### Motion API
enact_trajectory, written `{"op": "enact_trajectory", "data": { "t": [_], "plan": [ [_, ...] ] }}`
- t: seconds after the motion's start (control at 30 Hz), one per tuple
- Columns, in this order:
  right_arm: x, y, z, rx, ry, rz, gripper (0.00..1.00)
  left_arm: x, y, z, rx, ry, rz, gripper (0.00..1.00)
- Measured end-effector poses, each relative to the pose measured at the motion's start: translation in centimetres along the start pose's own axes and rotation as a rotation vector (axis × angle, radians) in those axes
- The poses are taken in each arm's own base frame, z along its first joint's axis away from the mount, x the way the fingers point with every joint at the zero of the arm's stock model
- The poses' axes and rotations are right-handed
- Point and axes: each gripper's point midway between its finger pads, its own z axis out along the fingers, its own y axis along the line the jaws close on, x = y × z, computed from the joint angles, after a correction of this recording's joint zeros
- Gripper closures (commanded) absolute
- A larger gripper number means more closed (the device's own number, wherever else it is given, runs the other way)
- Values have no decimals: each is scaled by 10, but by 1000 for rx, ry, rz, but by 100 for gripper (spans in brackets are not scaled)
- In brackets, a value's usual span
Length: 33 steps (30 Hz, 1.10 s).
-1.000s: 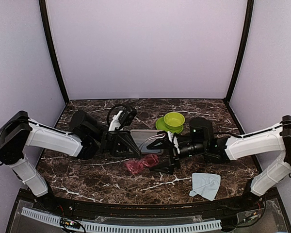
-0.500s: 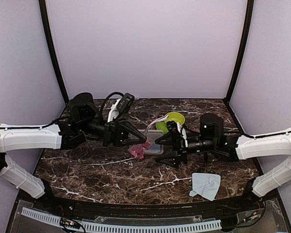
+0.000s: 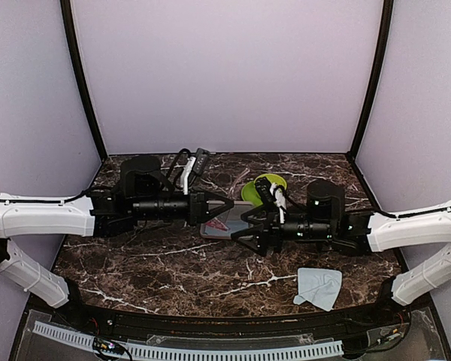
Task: Organize the sunglasses
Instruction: Place the sunglasses at the center of the board.
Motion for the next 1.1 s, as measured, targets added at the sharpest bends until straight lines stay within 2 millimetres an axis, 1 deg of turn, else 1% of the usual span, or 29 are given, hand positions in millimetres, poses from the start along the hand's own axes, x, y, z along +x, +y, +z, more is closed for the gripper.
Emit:
{"op": "enact_trajectory", "data": {
  "t": [0.13,0.2,0.3,0.37,0.4,0.5,0.6,0.63,0.77,0.87,1.0,1.1],
  "plan": [
    [10,5,9,-5,21,26,17,-6,13,1,-84,-45,-8,100],
    [12,5,11,-1,25,35,19,-5,20,4,-116,-55,-9,100],
    [10,-12,9,100,4,73,19,3,30,7,-164,-53,-2,100],
    [11,-25,6,176,0,94,19,14,36,8,-208,-47,21,100],
    [13,-32,4,217,1,103,18,24,39,10,-232,-38,36,100],
    [19,-41,0,273,12,121,18,44,45,14,-282,-12,73,100],
    [29,-46,-2,300,34,146,17,64,51,21,-315,30,101,100],
    [32,-47,-3,303,41,154,17,68,54,23,-326,39,105,100],
    [44,-52,-6,324,67,189,19,87,71,31,-392,121,114,100],
    [51,-55,-8,327,82,212,21,89,76,37,-427,161,116,100],
    [58,-53,-6,305,98,240,21,85,75,43,-453,204,111,100],
    [68,-53,-5,300,123,260,22,86,76,52,-475,261,106,100]
  ]
}}
